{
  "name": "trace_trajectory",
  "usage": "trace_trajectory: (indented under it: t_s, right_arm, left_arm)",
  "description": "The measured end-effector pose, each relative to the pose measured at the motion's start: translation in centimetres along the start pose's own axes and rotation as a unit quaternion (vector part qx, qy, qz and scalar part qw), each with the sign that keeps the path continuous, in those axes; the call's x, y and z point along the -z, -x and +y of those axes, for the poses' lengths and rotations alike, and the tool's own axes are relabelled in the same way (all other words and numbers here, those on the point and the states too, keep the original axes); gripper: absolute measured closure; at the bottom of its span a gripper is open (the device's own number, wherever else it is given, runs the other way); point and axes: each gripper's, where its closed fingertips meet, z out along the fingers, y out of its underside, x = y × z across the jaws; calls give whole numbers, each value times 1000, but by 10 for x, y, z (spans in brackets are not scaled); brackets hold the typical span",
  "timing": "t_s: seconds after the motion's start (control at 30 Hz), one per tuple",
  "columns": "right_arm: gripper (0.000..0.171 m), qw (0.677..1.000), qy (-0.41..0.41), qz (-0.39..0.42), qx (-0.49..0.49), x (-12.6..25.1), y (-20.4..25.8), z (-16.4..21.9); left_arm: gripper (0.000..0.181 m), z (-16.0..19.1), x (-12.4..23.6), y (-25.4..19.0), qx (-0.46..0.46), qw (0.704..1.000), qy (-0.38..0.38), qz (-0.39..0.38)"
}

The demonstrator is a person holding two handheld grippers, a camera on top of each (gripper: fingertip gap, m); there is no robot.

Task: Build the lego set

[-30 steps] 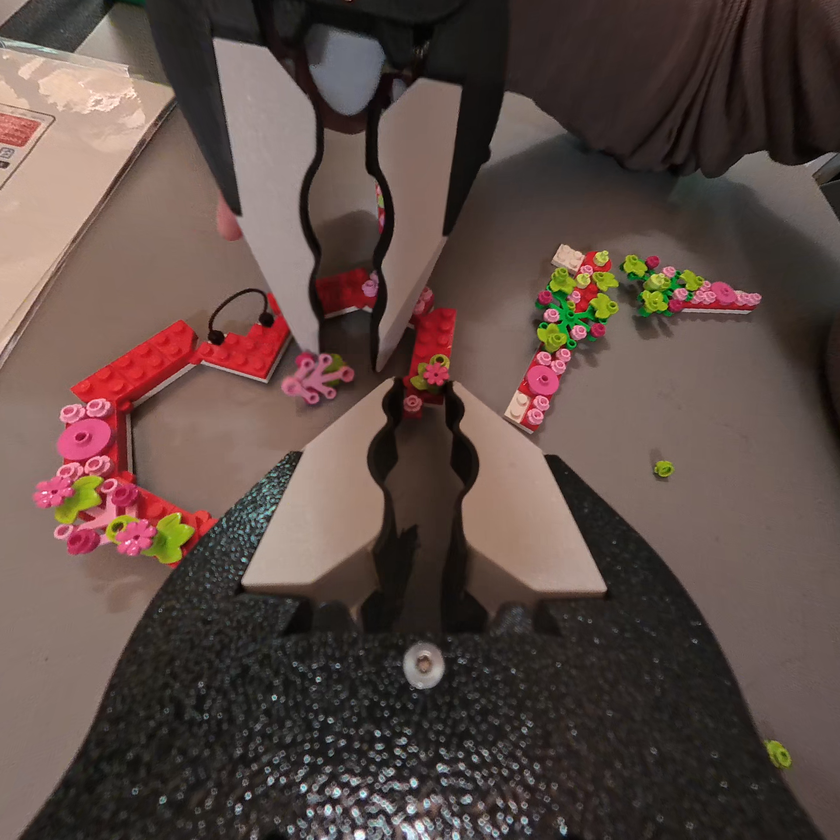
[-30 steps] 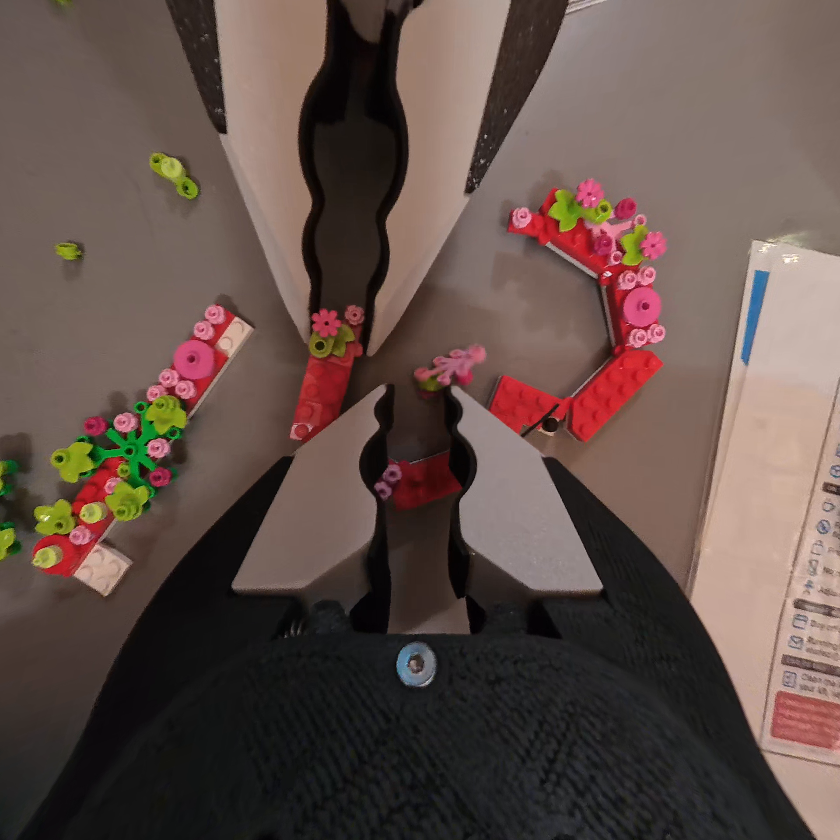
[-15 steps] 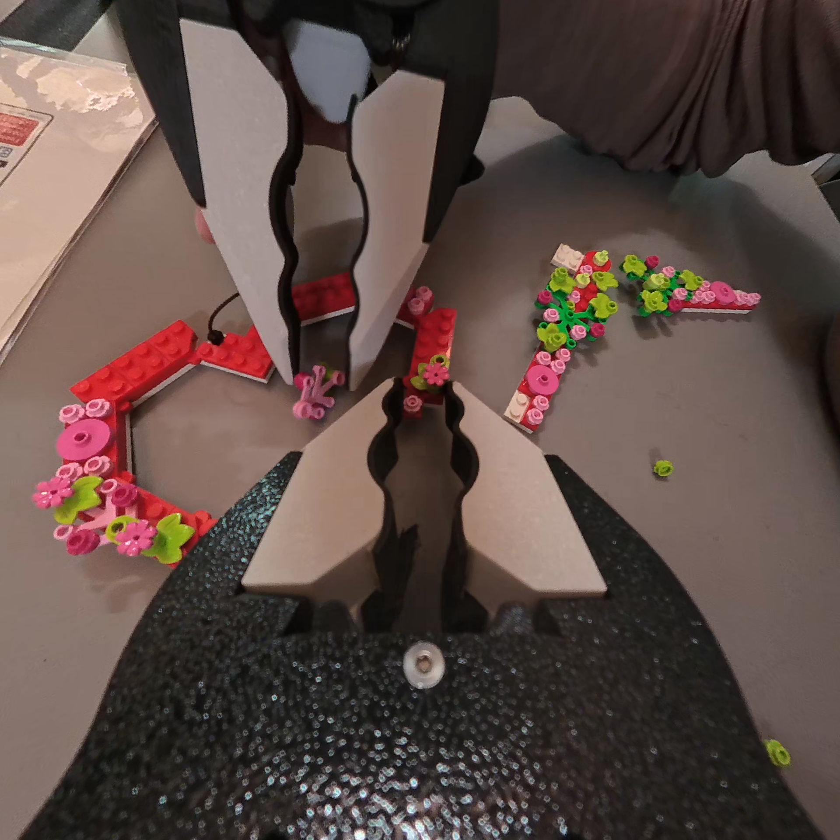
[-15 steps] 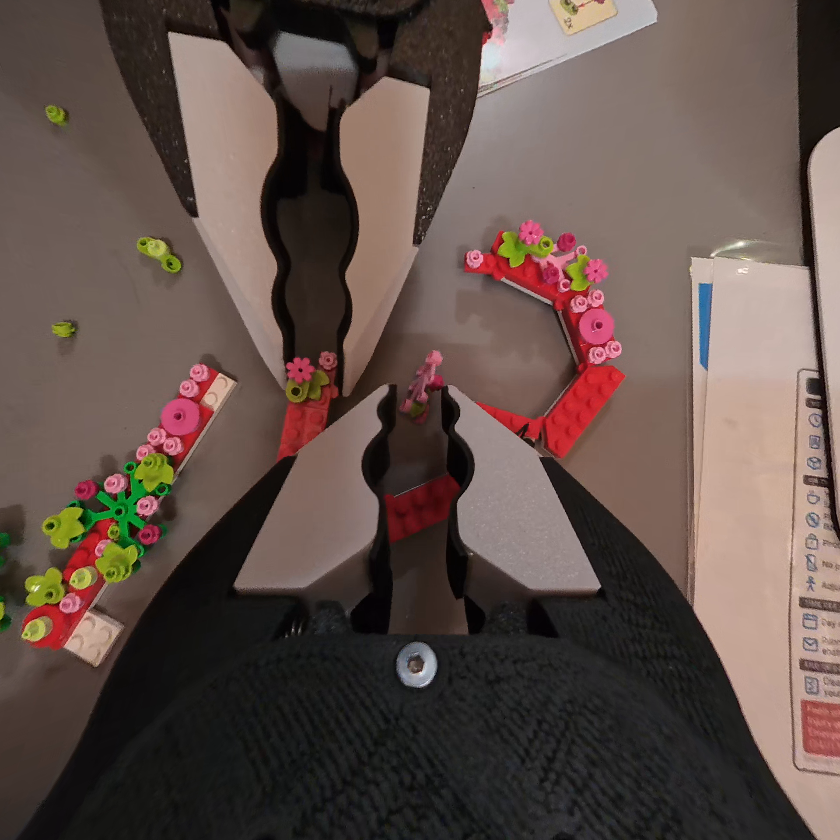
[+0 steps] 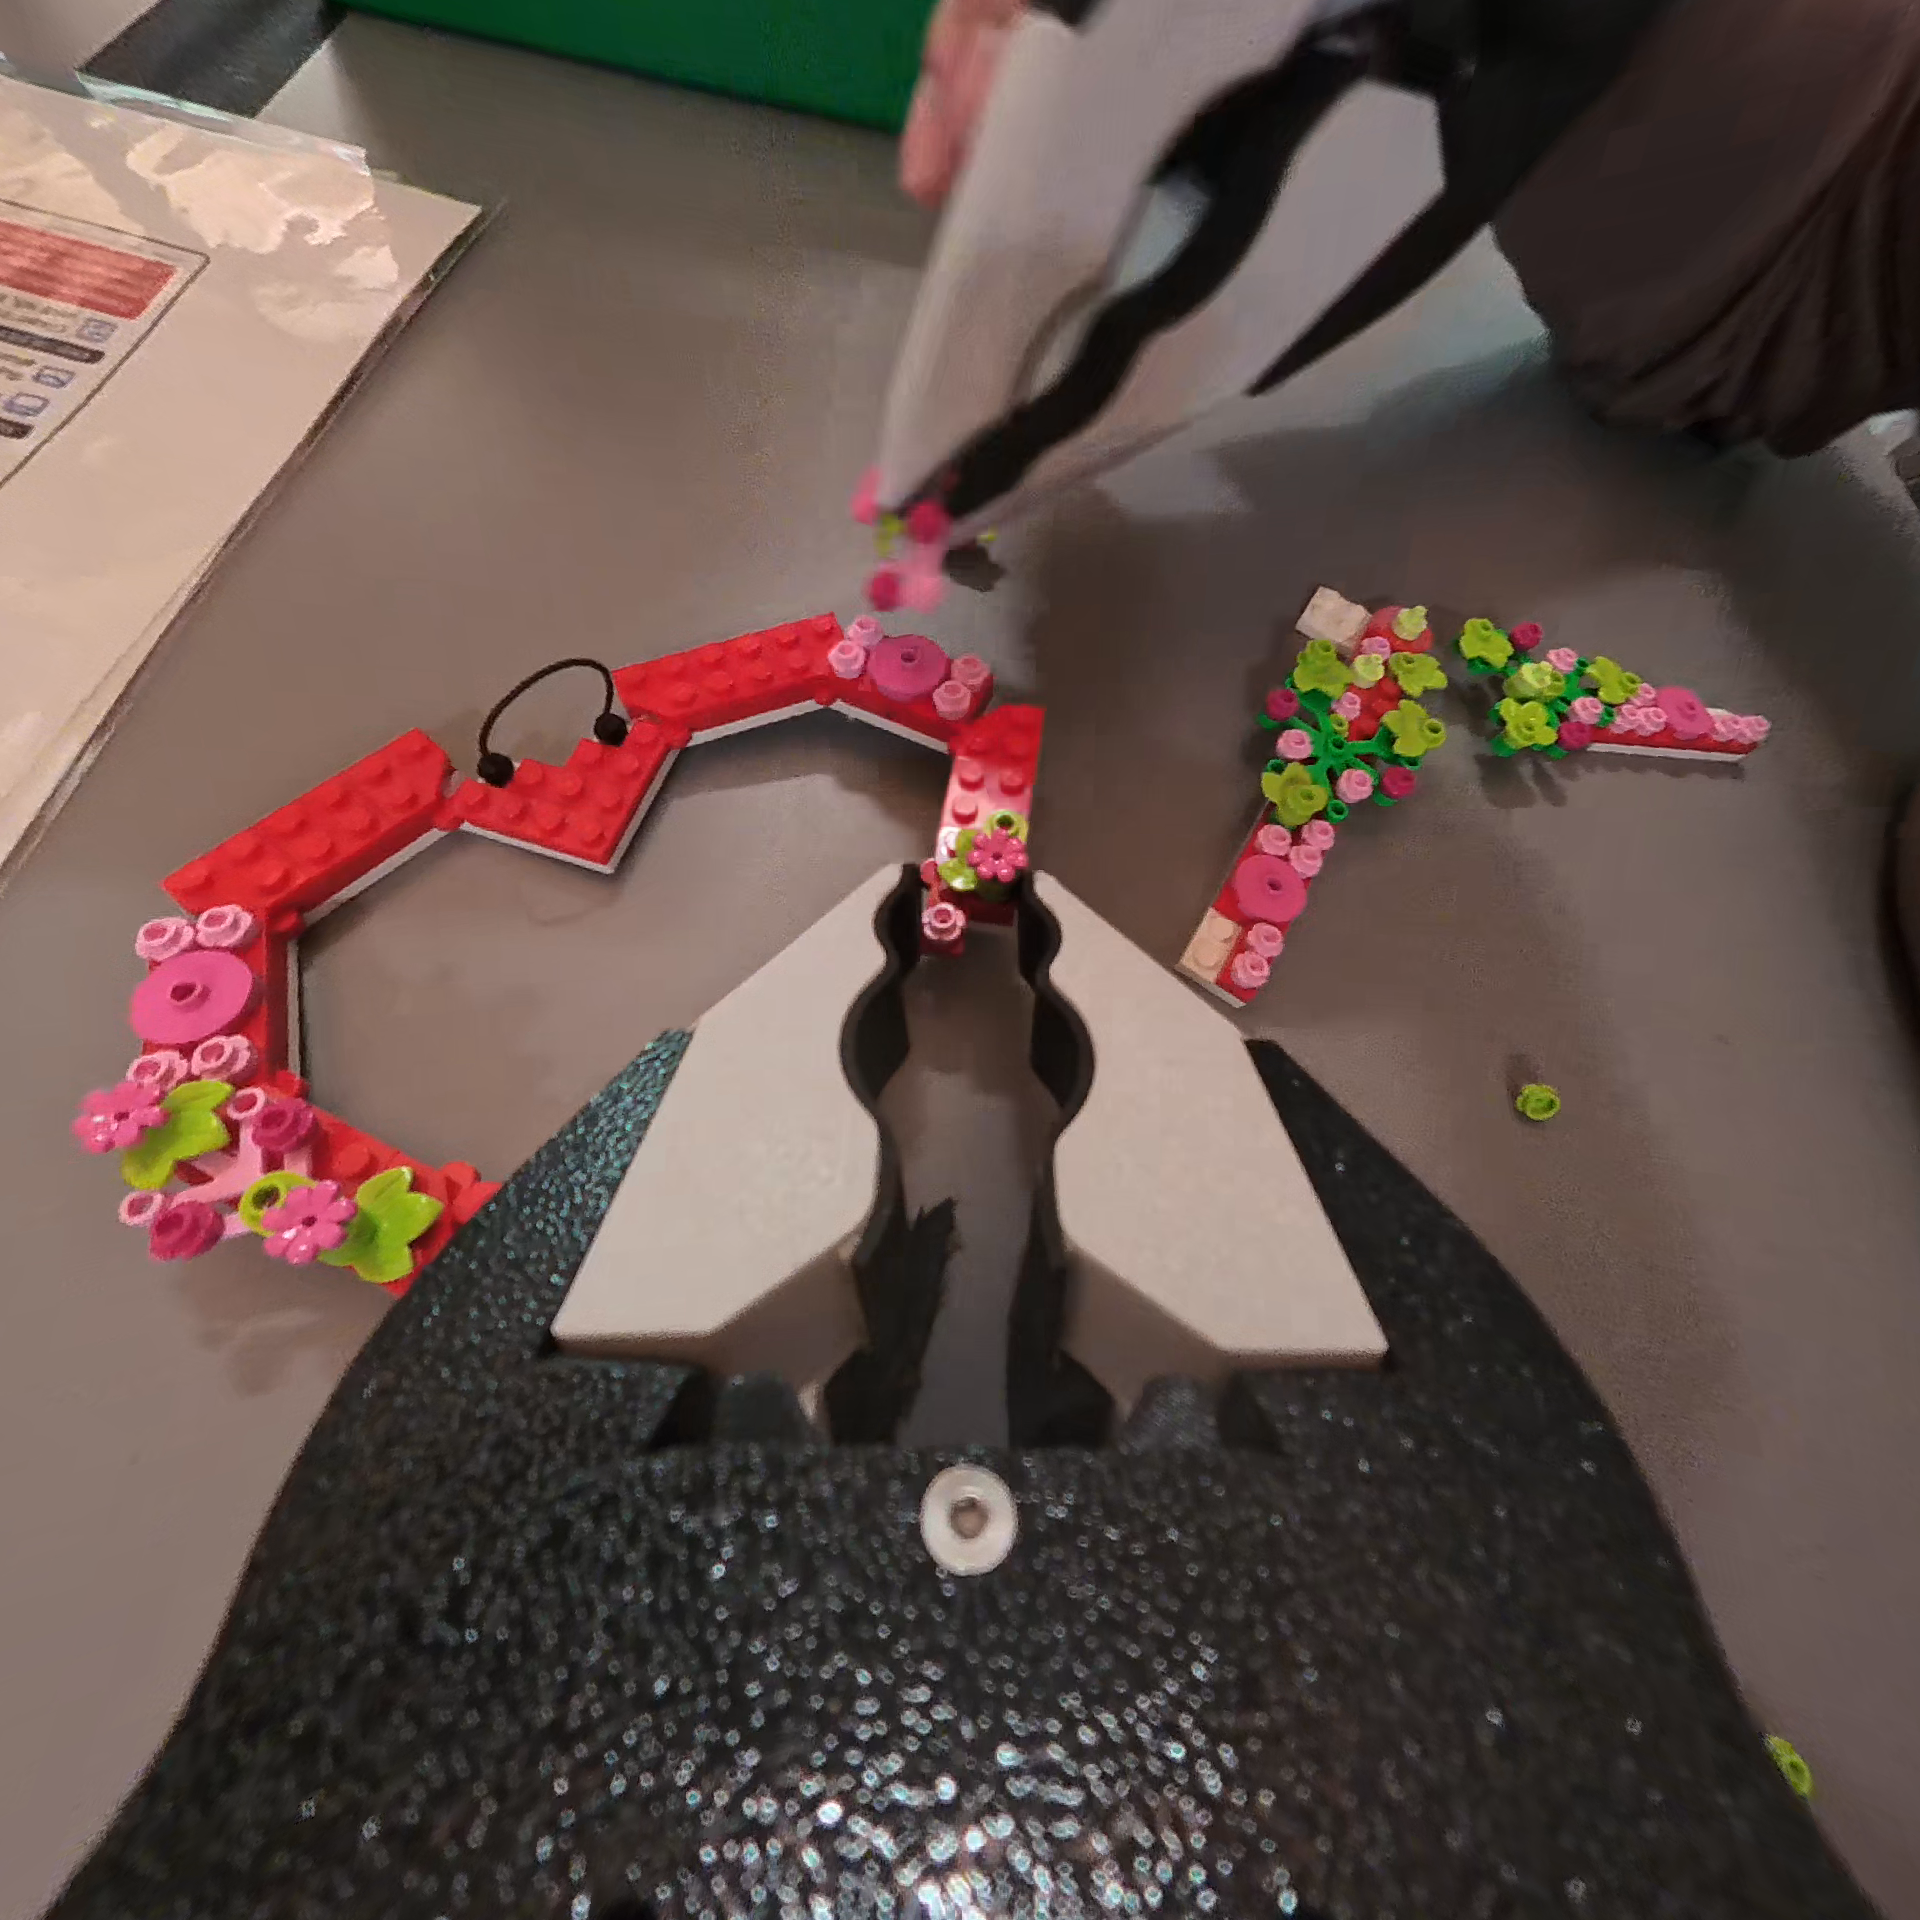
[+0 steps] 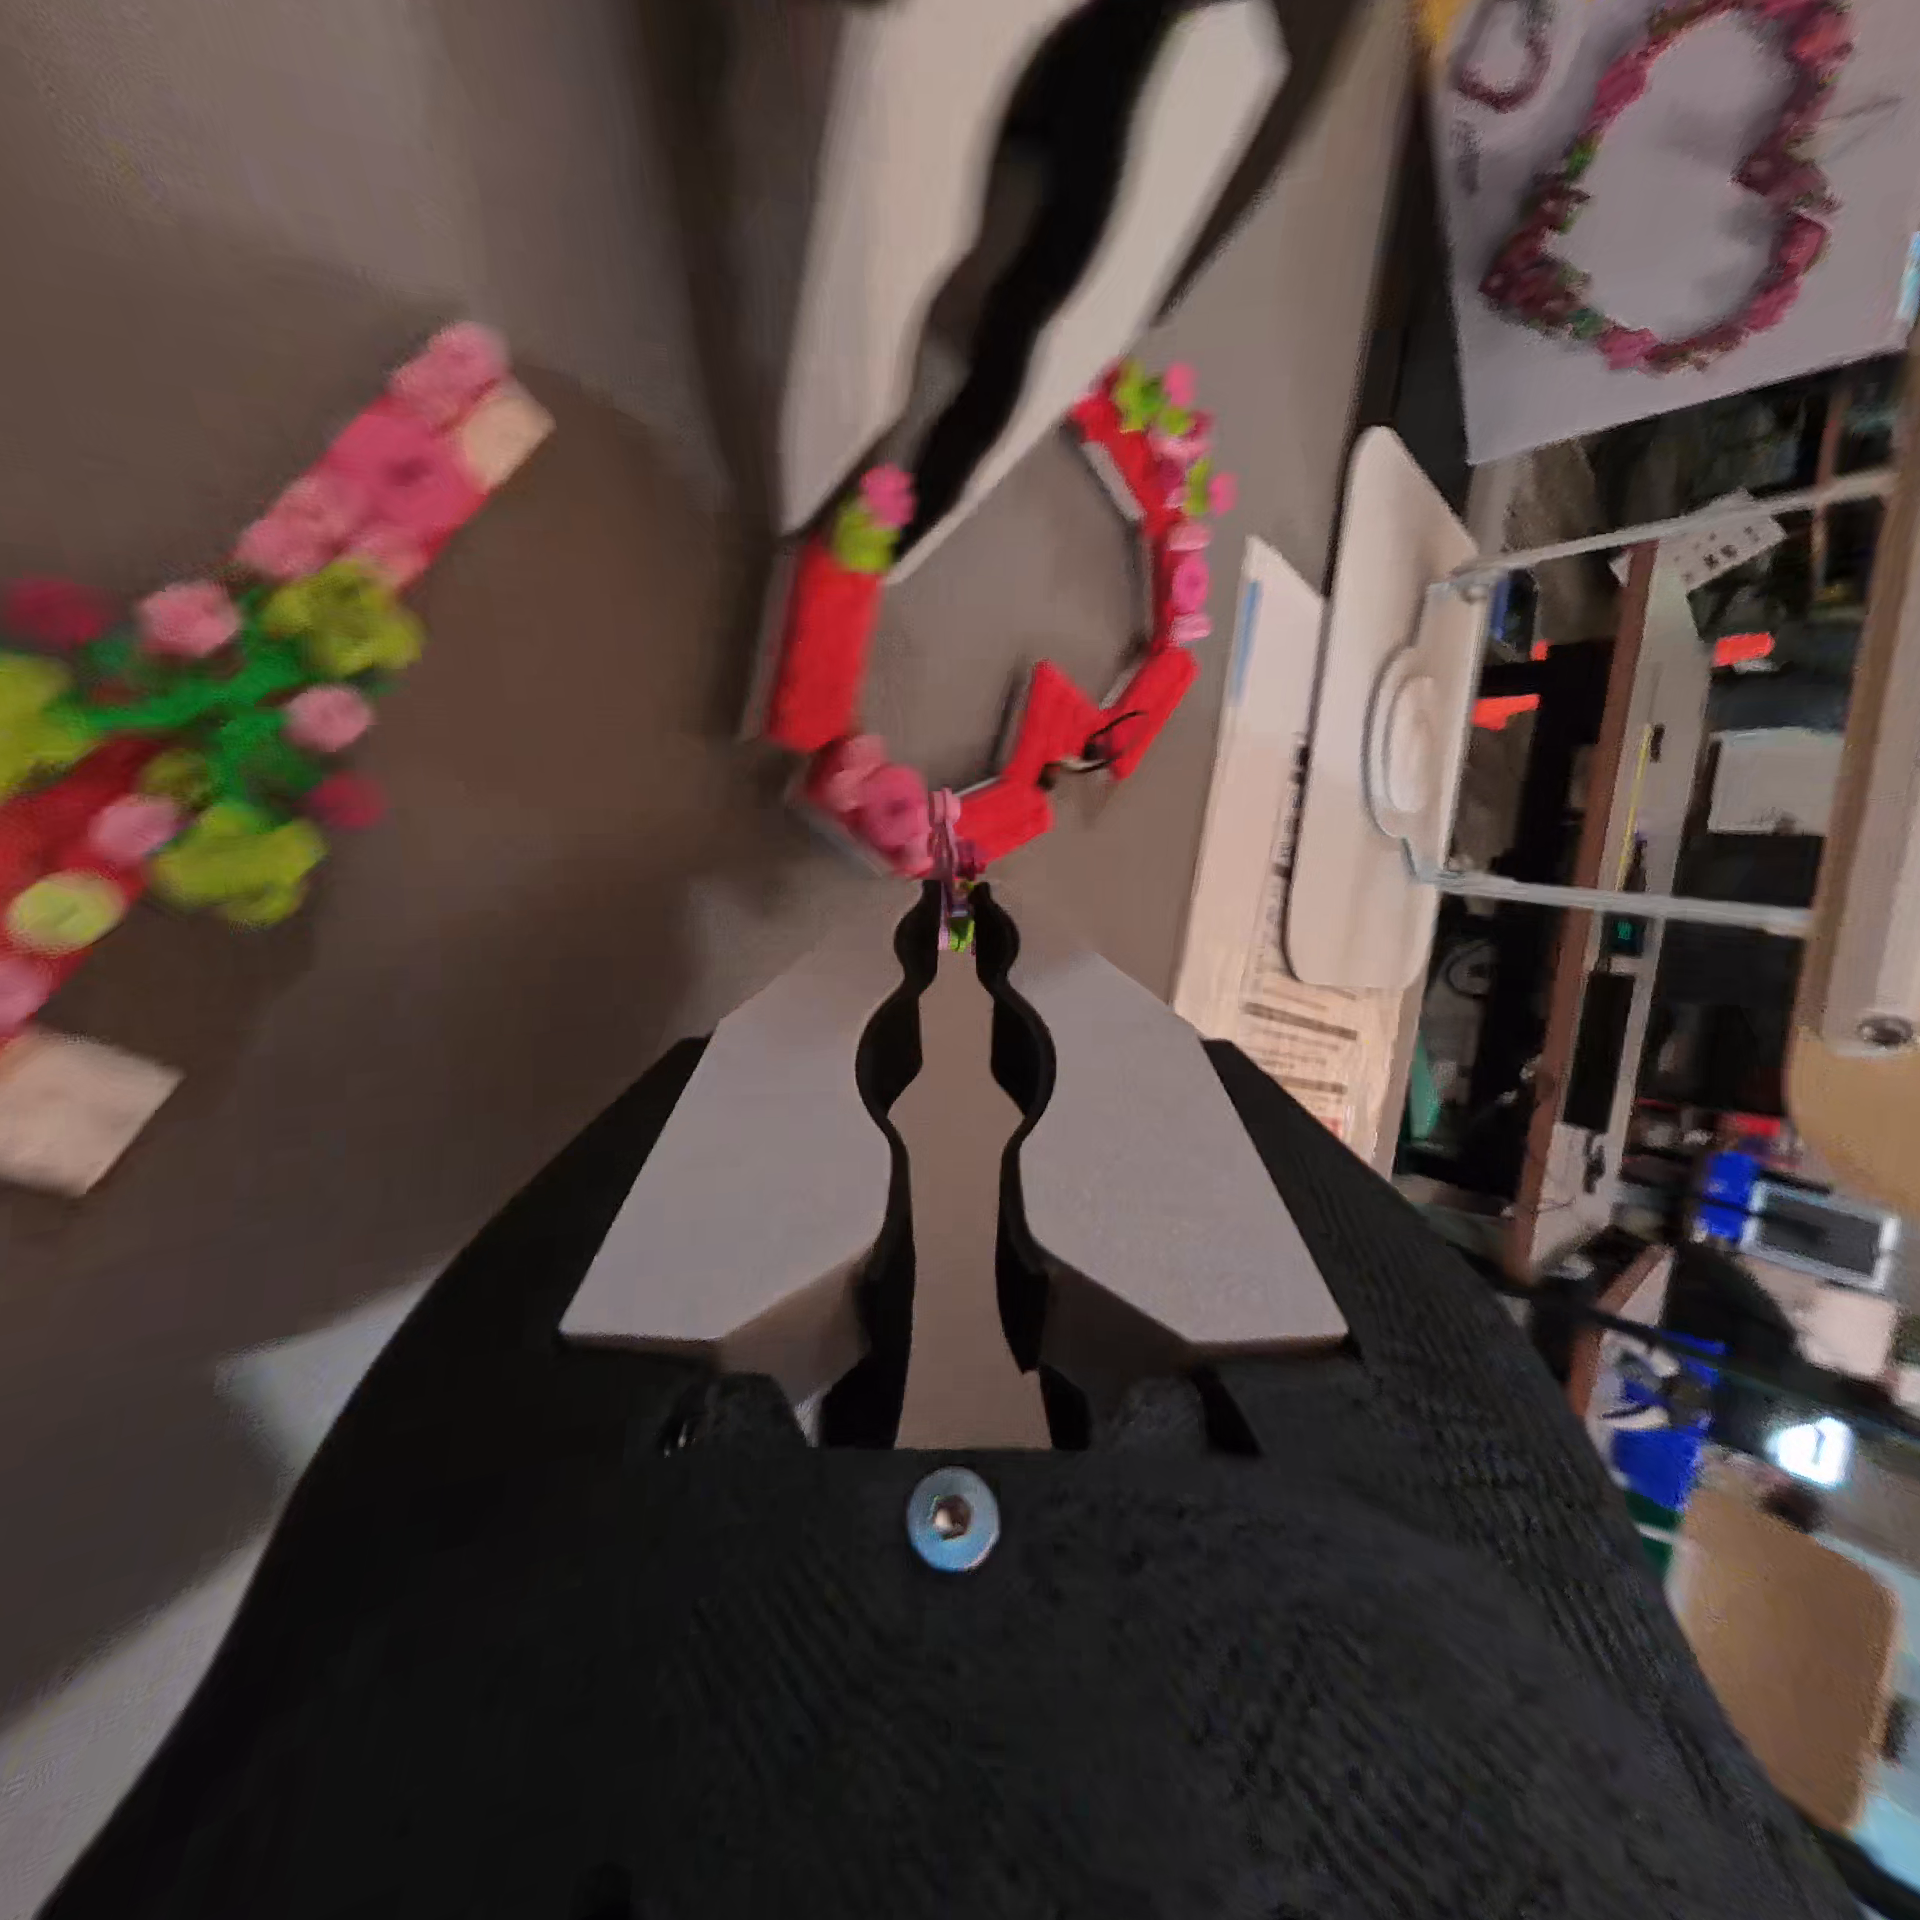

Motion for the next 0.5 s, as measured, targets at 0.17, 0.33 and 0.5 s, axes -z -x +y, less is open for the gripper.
trace_trajectory:
  t_s: [0.17, 0.33, 0.5]
  right_arm:
    - [167, 997, -2, -57, 47, 7, 52, -2]
    - [165, 995, 8, -81, 50, 9, 60, -2]
    - [157, 992, 2, -128, -12, 10, 64, -1]
  left_arm:
    - [165, 1, -1, 0, -3, 1000, 4, -4]
    - [165, 2, -1, 0, -4, 1000, 6, -5]
    - [165, 1, -1, 0, -3, 1000, 6, -3]
